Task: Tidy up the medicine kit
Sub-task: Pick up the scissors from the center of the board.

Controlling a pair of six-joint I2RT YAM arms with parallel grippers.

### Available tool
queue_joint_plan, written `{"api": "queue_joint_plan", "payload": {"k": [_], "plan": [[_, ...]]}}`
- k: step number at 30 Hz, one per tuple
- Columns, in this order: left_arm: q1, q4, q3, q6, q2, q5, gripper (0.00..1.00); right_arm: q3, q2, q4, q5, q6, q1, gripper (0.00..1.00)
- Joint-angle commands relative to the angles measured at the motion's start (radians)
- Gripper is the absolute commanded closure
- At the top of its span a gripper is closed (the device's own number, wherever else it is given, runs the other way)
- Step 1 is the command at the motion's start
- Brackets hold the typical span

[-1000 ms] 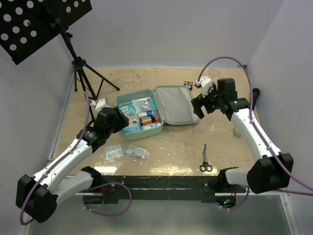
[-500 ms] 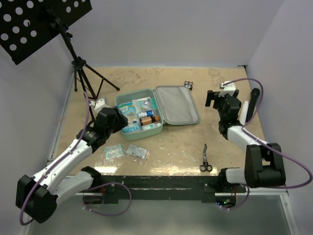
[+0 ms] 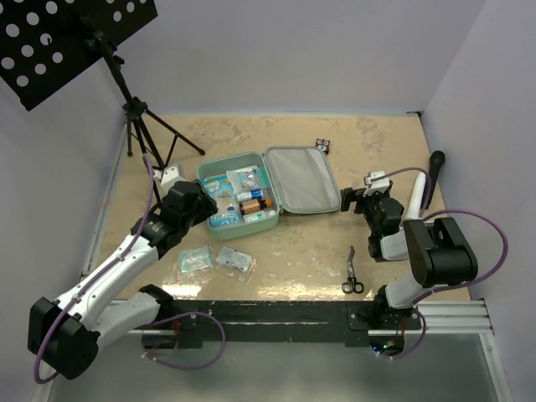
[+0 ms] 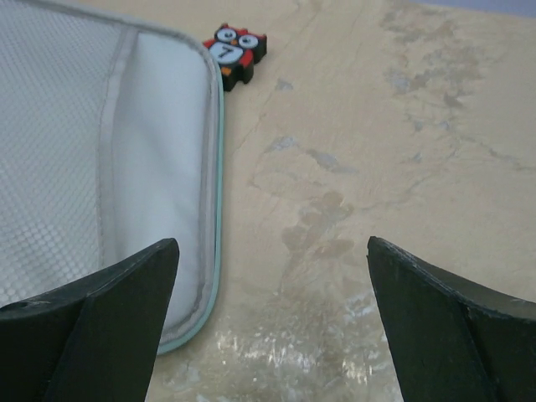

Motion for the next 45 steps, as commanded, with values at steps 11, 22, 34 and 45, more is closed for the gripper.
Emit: {"api": "queue_joint_plan", "payload": {"k": [11, 22, 34, 45], "plan": [[-0.005, -0.003, 0.067, 0.104, -0.092, -0.014, 0.35, 0.077, -0.016, 0.367, -0.056, -0.031, 0.000, 0.02], [-0.003, -0.075, 0.047, 0.145, -0.138, -0.051, 0.00, 0.082, -0.027, 0.339, -0.057, -0.038, 0.000, 0.02], [-0.025, -0.118, -0.007, 0.288, -0.498, 0.283, 0.04, 0.082, -0.026, 0.336, -0.056, -0.036, 0.001, 0.02], [-0.038, 0.029, -0.094, 0.244, -0.374, 0.532, 0.09, 0.082, -0.027, 0.339, -0.057, -0.038, 0.000, 0.02]]}}
